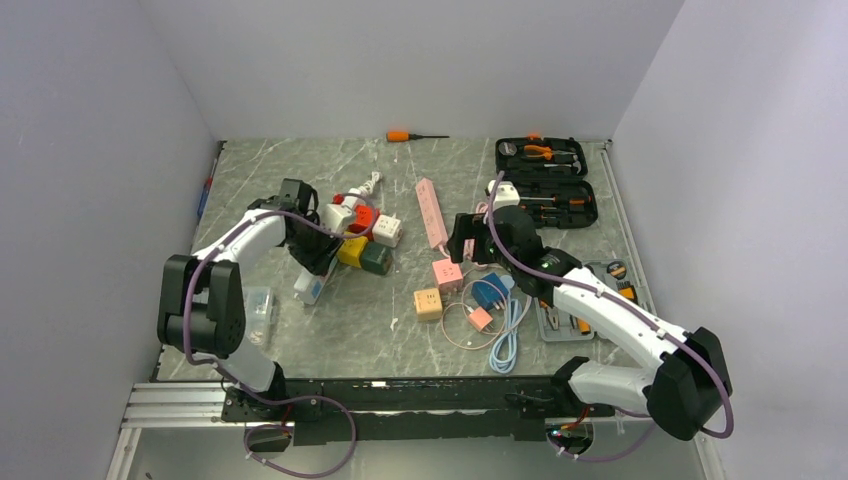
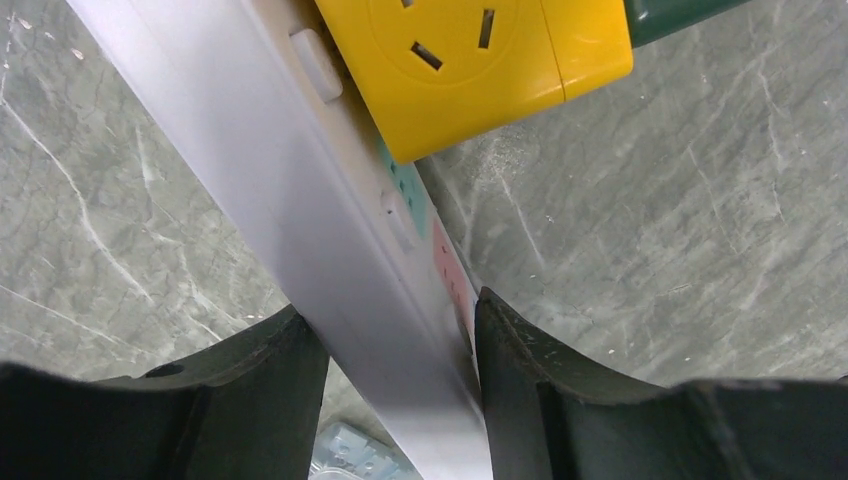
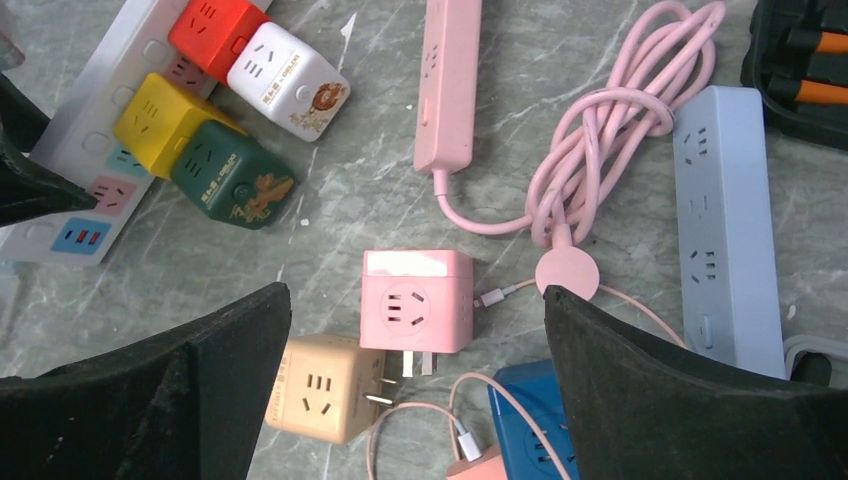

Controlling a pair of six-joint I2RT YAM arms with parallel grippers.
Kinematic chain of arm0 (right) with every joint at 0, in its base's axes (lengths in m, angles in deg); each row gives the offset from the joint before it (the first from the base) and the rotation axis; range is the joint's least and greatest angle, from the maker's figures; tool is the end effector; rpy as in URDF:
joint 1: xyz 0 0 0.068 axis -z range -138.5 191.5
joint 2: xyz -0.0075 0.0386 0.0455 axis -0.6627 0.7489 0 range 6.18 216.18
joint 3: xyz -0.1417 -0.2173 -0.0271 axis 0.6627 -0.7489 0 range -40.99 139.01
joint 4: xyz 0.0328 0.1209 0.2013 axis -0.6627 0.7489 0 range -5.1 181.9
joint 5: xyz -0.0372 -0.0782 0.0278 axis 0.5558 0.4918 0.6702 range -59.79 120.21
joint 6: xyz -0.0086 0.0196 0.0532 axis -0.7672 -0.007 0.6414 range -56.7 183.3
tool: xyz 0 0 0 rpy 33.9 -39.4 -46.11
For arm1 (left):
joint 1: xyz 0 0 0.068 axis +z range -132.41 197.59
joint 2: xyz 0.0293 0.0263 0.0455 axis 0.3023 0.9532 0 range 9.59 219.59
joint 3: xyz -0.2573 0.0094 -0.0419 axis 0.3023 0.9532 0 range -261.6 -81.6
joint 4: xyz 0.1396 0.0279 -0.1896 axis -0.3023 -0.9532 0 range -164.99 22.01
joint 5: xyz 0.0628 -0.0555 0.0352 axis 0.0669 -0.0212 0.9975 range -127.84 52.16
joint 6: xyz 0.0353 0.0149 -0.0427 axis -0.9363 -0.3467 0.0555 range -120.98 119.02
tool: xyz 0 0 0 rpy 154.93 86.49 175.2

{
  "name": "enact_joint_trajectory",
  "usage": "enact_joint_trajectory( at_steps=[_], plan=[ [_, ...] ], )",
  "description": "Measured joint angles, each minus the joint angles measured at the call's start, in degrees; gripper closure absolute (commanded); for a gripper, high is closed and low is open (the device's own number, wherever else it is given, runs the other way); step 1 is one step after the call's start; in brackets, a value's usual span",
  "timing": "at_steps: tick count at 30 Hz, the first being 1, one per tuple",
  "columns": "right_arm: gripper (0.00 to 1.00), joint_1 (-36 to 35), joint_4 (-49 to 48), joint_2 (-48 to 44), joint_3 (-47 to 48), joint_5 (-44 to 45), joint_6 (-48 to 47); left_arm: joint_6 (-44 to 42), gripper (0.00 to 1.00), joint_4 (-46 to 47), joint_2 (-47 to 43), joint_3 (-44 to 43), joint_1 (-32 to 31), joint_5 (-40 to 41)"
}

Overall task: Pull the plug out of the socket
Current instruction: Move the socket to the center of the board, then remove the plug from the socket.

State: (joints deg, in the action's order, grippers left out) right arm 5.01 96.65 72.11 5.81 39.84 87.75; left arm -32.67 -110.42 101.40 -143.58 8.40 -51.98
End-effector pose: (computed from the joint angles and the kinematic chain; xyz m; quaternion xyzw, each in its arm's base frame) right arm 0.1983 0.1382 0.2697 -0.0498 0.8663 0.1864 0.4608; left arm 0.2769 -0.0549 0.2002 0.3602 0.9122 -0.0895 0.1737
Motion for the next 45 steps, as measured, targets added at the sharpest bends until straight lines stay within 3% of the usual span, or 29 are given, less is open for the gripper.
enact_joint_trajectory(
  at_steps=[8, 12, 15, 18, 19, 26, 30, 37, 41, 43, 45],
  plan=[
    [0.02, -0.7, 0.2, 3.4, 2.1, -1.2, -0.9, 1.0, 0.63, 2.3, -3.8, 4.5, 0.2, 0.0],
    [0.02, -1.2, 0.3, 5.9, 3.5, -1.3, -1.6, 0.4, 0.61, 2.4, -6.6, 7.6, 0.1, -0.2],
    [0.01, -1.7, 0.2, 7.7, 4.9, -1.8, -2.3, -0.7, 0.44, 2.6, -8.5, 9.7, 0.3, -0.6],
    [0.00, -2.6, -0.1, 9.6, 6.3, -2.7, -3.3, -1.1, 0.03, 1.7, -8.6, 11.8, 1.4, -0.5],
    [0.00, -3.0, -0.3, 10.2, 6.7, -2.8, -3.6, -1.4, 0.01, 1.2, -8.4, 12.3, 1.7, -0.5],
    [0.00, -8.8, -4.0, 13.6, 7.9, -1.6, -7.4, 0.1, 0.01, -0.3, -8.3, 12.6, 3.8, -0.6],
    [0.00, -12.1, -5.8, 14.0, 8.2, -0.5, -8.8, 1.2, 0.01, -4.0, -8.4, 7.0, 8.2, -3.7],
    [0.01, -3.9, -14.5, 12.5, 6.8, -7.8, -3.0, 3.0, 0.01, -5.9, -14.2, -6.6, 18.6, -7.5],
    [0.00, -4.0, -10.8, 16.5, 12.4, -6.8, -3.5, 2.9, 0.01, -10.4, -14.3, -12.6, 27.6, -13.9],
    [0.00, -6.0, -9.4, 20.0, 17.0, -5.8, -3.9, 3.1, 0.04, -11.9, -13.7, -14.9, 28.7, -15.1],
    [0.00, -7.3, -9.4, 21.1, 18.1, -5.7, -3.7, 4.0, 0.17, -11.8, -14.2, -15.2, 28.3, -15.8]
  ],
)
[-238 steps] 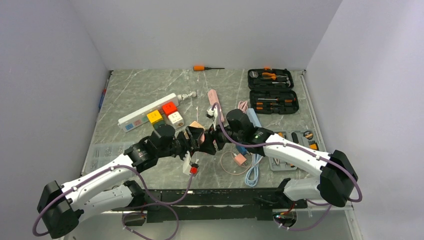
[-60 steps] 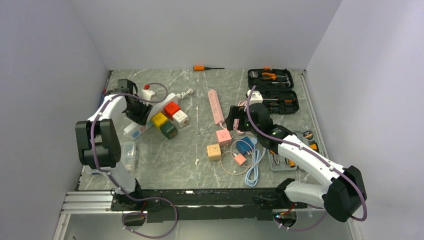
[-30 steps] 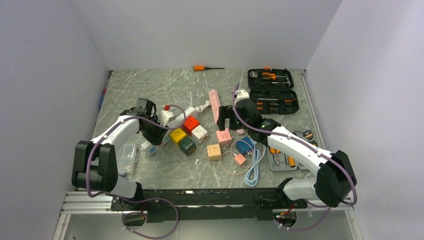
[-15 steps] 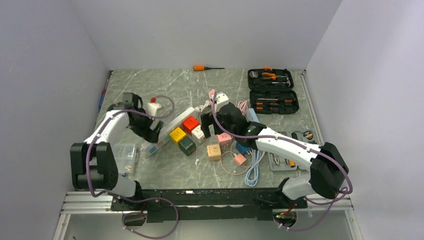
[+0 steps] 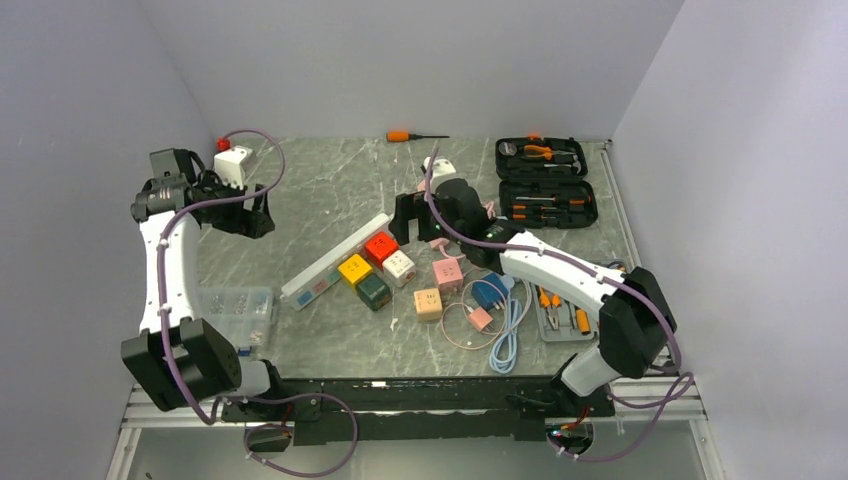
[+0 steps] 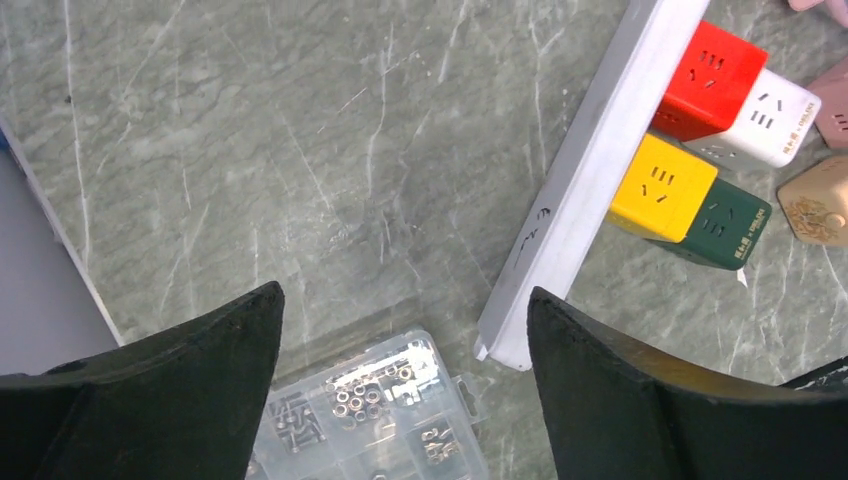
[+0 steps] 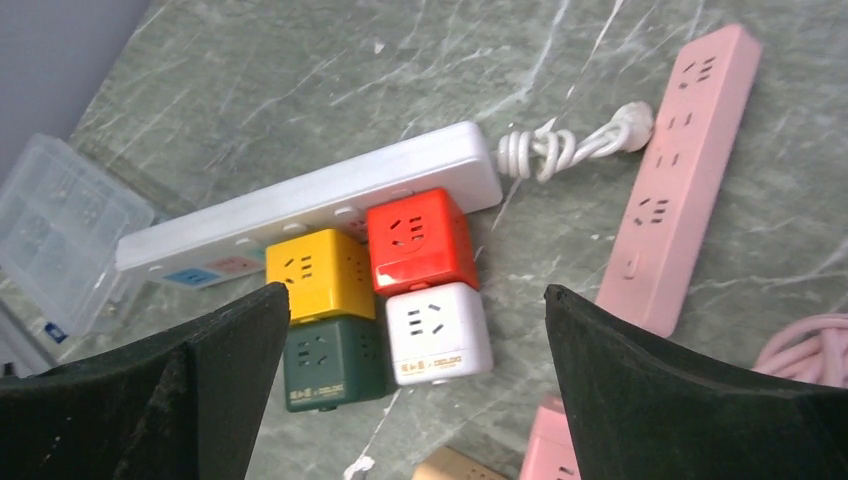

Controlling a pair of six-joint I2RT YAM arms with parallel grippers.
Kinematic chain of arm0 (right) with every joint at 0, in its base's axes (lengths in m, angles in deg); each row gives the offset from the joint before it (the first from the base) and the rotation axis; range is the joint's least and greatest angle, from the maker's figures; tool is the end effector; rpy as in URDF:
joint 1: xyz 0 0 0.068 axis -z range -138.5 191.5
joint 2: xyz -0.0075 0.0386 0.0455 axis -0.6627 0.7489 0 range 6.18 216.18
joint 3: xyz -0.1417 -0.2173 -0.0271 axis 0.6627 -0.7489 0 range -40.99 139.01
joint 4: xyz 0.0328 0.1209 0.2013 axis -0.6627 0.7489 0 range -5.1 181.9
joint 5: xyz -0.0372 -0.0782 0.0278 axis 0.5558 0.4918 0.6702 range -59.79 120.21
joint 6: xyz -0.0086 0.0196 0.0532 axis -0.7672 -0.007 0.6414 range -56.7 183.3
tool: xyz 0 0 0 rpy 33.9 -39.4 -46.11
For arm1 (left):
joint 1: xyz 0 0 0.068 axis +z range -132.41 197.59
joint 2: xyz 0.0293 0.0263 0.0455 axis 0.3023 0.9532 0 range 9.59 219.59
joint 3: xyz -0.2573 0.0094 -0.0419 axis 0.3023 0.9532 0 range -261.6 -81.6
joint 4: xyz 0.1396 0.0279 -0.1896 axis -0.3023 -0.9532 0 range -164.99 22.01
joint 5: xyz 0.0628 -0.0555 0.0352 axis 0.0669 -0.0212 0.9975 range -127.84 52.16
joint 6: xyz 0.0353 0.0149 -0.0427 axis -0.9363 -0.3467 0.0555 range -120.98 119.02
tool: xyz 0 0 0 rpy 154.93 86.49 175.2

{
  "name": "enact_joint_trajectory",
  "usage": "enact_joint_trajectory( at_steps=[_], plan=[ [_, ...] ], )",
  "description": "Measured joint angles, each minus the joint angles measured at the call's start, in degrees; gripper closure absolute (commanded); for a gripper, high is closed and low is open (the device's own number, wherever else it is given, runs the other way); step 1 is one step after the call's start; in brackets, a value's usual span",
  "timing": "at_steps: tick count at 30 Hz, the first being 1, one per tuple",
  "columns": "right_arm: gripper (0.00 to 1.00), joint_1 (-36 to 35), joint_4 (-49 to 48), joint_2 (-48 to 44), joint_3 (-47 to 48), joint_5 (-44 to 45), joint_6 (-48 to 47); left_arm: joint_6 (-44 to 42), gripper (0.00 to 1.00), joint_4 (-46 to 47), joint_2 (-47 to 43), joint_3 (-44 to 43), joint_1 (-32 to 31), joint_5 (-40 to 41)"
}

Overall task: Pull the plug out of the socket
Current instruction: Remove the plug from the socket.

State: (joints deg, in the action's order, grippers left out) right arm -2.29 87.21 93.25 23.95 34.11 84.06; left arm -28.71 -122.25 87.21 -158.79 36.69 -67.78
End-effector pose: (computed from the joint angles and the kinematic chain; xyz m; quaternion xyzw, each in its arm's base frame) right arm 0.2450 0.2309 0.2906 -0.1497 0.8270 0.2648 0.4729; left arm 0.2413 0.0621 0.3285 0.1474 0.9121 -0.1095 0.3666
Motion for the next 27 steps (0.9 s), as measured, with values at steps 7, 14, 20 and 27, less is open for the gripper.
enact_joint_trajectory(
  at_steps=[7, 14, 20, 27],
  plan=[
    [0.00, 3.1, 4.2, 10.4, 10.2, -6.9, 5.0, 3.5, 0.15, 0.7, -3.3, -3.3, -3.0, -0.1],
    [0.00, -4.1, 7.7, 13.6, 11.0, -3.7, -1.2, 1.6, 0.01, 7.9, -4.9, 12.3, -10.0, 1.3],
    [0.00, -9.2, 6.2, 13.6, 10.7, -2.3, -5.5, -0.4, 0.01, 11.3, -4.7, 27.2, -10.5, 0.6],
    [0.00, -10.9, 3.2, 13.7, 7.7, -0.4, -7.8, -1.4, 0.08, 16.1, -4.4, 28.9, -12.9, -0.1]
  ],
)
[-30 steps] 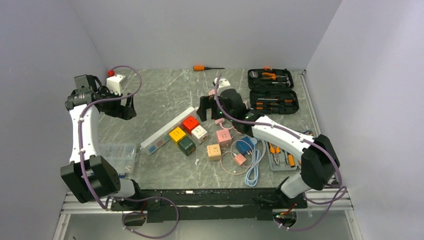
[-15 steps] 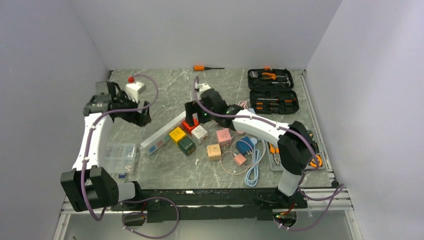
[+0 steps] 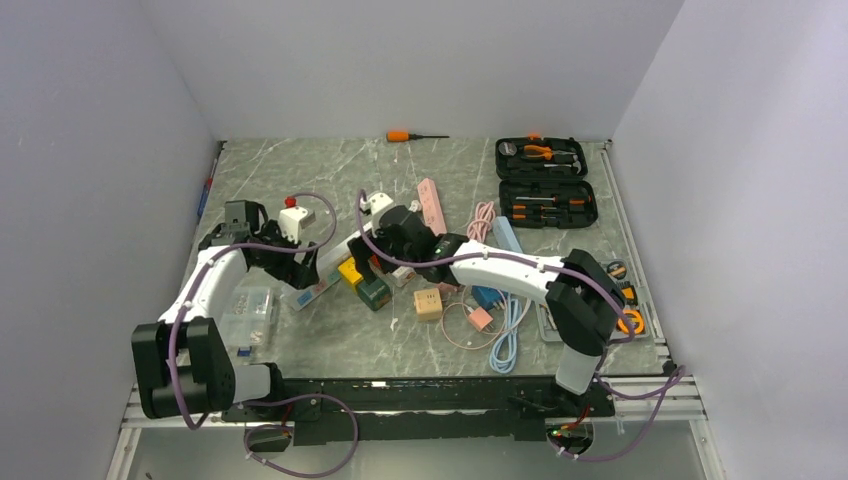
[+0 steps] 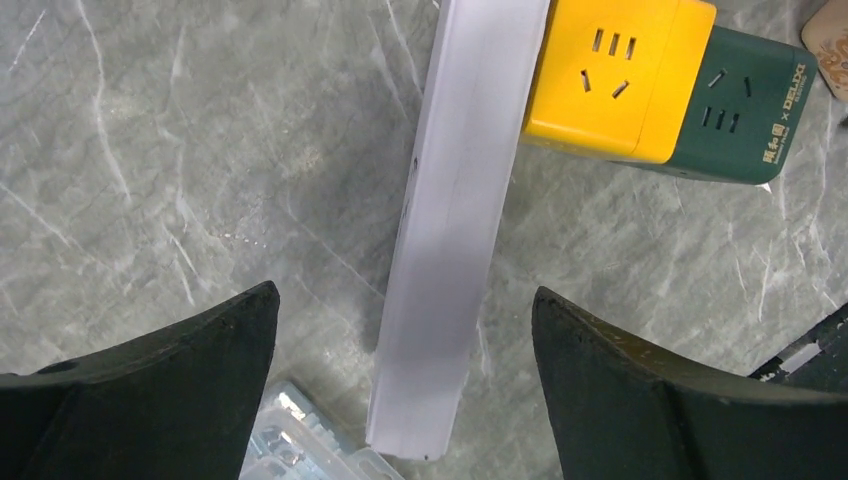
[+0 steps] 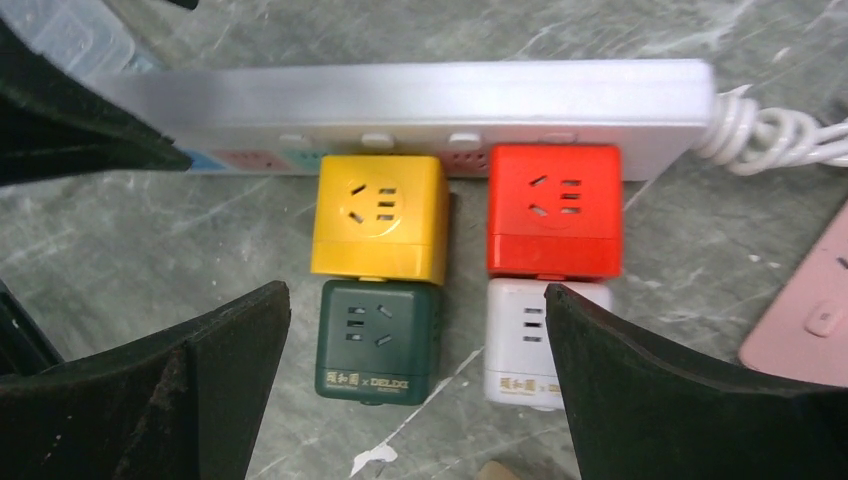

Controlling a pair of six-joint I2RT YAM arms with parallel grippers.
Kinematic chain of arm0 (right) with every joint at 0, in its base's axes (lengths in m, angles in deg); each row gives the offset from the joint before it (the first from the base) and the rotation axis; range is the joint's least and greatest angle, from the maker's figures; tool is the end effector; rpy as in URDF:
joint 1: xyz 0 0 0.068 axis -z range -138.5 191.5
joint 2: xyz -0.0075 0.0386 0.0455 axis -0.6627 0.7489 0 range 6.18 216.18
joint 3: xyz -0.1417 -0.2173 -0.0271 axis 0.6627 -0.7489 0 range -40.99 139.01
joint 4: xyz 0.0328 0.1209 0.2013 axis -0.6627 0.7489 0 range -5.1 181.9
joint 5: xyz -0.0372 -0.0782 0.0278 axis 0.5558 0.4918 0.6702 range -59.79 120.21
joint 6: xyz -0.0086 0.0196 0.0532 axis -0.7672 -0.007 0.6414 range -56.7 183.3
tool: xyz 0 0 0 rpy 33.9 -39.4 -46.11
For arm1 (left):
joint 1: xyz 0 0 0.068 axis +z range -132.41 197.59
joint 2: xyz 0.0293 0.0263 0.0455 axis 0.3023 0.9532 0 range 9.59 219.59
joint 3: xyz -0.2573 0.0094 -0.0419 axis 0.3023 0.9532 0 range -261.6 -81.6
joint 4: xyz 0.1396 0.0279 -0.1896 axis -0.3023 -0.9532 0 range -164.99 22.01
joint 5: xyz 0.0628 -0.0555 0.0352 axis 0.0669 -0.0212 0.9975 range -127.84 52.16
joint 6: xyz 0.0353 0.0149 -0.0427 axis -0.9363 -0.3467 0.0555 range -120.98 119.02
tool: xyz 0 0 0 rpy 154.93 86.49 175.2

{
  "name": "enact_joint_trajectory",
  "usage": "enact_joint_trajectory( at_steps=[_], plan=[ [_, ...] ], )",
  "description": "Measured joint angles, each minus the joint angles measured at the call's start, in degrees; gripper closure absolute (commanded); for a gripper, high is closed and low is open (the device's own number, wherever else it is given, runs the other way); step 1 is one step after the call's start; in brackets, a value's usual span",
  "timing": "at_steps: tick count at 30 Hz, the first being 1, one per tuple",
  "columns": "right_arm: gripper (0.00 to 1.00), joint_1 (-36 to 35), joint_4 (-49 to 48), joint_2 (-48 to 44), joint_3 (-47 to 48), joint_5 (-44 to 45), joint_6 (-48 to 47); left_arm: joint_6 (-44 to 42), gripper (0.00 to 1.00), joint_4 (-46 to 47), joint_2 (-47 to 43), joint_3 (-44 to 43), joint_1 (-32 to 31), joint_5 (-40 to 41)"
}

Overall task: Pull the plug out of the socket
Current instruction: Remove the plug from the socket.

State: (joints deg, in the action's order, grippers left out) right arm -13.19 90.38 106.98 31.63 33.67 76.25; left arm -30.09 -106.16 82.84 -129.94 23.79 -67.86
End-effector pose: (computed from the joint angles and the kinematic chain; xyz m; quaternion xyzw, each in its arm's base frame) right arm 0.2238 0.3116 0.2468 -0.3006 0.8283 0.2406 0.4069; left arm 0.2215 0.0036 0.2194 0.2457 0.9087 -0.1719 0.2905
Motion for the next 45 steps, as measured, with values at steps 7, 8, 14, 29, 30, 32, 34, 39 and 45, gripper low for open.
enact_joint_trajectory(
  at_steps=[7, 8, 14, 29, 30, 32, 34, 39, 45],
  plan=[
    [0.04, -2.5, -2.7, 2.3, -2.3, -1.2, -0.4, -0.6, 0.36, 2.4, 3.1, 1.3, -0.8, 0.1],
    [0.05, -2.5, -3.0, 2.5, -2.4, -1.3, -0.4, -0.6, 0.36, 2.4, 3.4, 1.6, -0.8, 0.1],
    [0.08, -2.5, -6.2, 4.4, -2.7, -1.7, -0.3, -0.6, 0.34, 3.4, 3.3, 3.3, -0.8, -0.3],
    [0.14, -3.9, -9.2, 12.8, 0.0, -0.3, -0.6, -0.6, 0.52, 3.4, 0.3, 5.0, -1.3, 1.4],
    [0.15, -4.1, -9.4, 13.2, 0.3, 0.2, -0.8, -0.7, 0.54, 3.2, -0.1, 5.0, -1.3, 1.4],
    [0.19, -4.3, -10.0, 14.2, 1.0, 0.9, -1.0, -0.9, 0.55, 2.6, -1.1, 5.0, -1.3, 1.4],
    [0.24, -4.3, -10.7, 15.3, 1.6, 1.3, -1.1, -1.4, 0.55, 1.9, -2.3, 5.1, -1.4, 1.4],
    [0.38, -4.3, -11.7, 17.3, 2.6, 2.2, -1.6, -2.4, 0.50, 0.1, -3.6, 5.0, -1.4, 1.4],
    [0.55, -4.3, -11.8, 17.8, 3.2, 1.9, -2.0, -3.5, 0.19, -0.4, -3.7, 5.0, -1.4, 1.4]
  ],
)
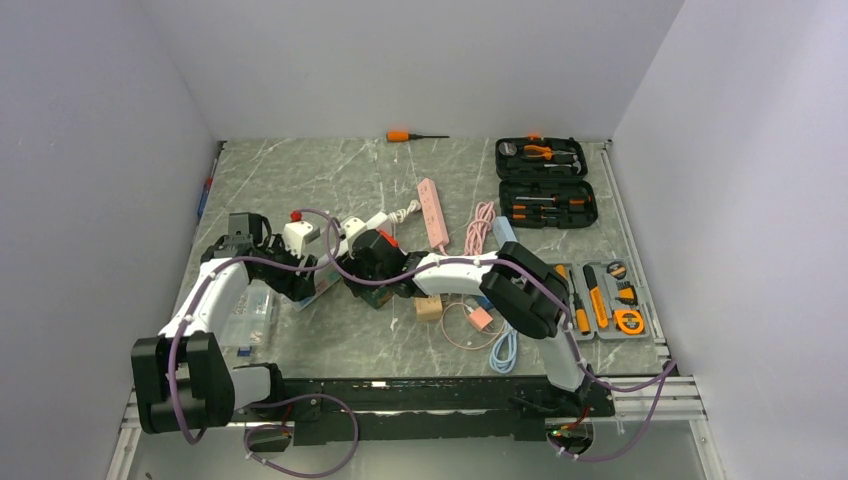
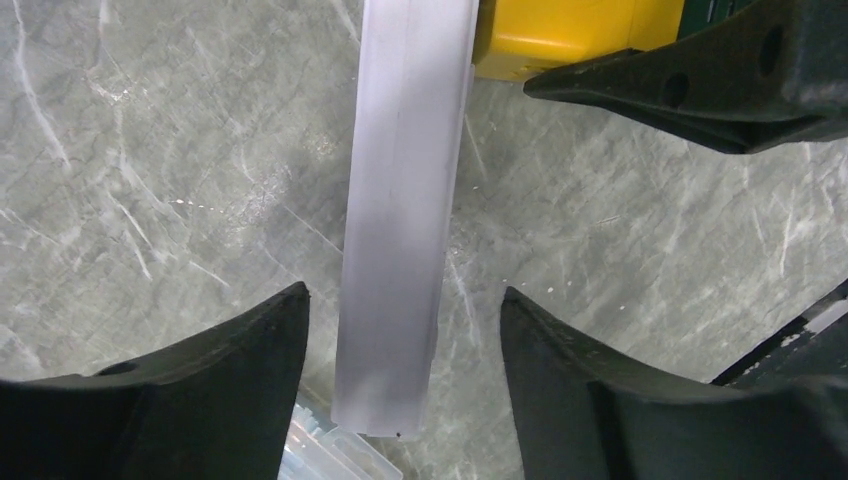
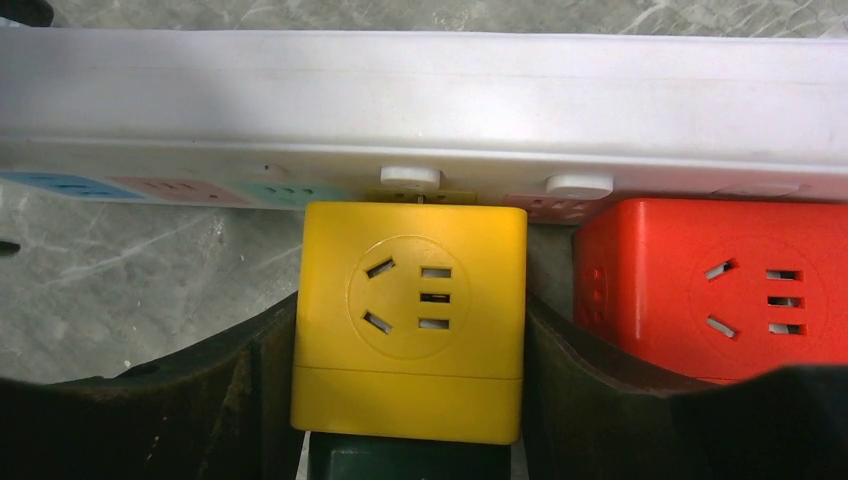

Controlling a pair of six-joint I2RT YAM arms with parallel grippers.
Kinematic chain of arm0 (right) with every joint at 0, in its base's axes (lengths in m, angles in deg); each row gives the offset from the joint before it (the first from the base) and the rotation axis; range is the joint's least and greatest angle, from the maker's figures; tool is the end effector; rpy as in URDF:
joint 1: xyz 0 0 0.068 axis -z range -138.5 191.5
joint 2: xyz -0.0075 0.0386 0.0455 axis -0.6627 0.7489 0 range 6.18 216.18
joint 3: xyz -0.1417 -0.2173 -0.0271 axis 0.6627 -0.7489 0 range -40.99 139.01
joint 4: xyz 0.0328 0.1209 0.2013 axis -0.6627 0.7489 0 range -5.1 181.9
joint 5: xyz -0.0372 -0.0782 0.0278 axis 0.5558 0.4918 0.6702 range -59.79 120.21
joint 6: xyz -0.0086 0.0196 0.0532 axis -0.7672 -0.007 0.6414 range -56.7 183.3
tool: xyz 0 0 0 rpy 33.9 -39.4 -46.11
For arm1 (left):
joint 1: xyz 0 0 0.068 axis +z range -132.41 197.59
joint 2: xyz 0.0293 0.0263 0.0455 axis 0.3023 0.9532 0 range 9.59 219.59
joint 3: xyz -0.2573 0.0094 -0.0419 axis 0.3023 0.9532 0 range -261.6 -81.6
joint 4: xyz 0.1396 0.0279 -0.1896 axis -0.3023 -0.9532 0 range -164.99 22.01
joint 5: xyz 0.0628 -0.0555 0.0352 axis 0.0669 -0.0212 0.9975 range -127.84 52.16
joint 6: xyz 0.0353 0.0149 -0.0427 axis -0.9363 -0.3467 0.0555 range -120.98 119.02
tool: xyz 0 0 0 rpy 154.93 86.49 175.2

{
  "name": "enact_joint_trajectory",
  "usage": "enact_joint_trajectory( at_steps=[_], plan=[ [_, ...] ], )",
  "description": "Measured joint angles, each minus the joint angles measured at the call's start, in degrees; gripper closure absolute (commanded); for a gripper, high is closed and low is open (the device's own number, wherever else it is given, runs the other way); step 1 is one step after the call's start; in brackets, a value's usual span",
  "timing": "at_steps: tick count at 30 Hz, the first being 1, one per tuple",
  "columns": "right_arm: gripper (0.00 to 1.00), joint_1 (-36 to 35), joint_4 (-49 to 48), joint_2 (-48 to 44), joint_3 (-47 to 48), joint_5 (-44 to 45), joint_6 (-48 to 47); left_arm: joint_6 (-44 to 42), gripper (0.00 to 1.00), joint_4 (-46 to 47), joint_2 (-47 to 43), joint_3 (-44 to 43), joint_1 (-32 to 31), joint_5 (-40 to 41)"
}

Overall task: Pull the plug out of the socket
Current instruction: Remove the plug from the socket.

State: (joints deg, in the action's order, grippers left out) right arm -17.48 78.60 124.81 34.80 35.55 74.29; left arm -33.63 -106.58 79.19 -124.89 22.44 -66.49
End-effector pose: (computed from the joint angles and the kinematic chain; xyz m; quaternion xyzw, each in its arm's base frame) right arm 0.2268 0.3697 0.1615 -0.3437 0.8235 0.2236 0.3921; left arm 0.2024 -0.0024 0.2069 0.2794 0.9052 -0.1611 0.2769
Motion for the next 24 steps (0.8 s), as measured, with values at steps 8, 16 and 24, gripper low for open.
enact_joint_trajectory(
  at_steps=[8, 16, 24],
  plan=[
    [0.95, 0.1, 0.0, 0.2, 0.3, -0.5, 0.0, -0.7, 0.25, 1.4, 5.4, -0.2, -1.8, 2.3],
    [1.00, 1.0, 0.7, -0.3, 0.3, -3.0, 0.2, -0.1, 0.32, 2.8, 10.7, -2.8, -2.5, 5.0],
    [1.00, 2.3, 0.9, -1.8, -0.7, -5.2, 0.5, 2.3, 0.30, 2.4, 12.0, -4.7, -4.6, 5.5]
  ],
)
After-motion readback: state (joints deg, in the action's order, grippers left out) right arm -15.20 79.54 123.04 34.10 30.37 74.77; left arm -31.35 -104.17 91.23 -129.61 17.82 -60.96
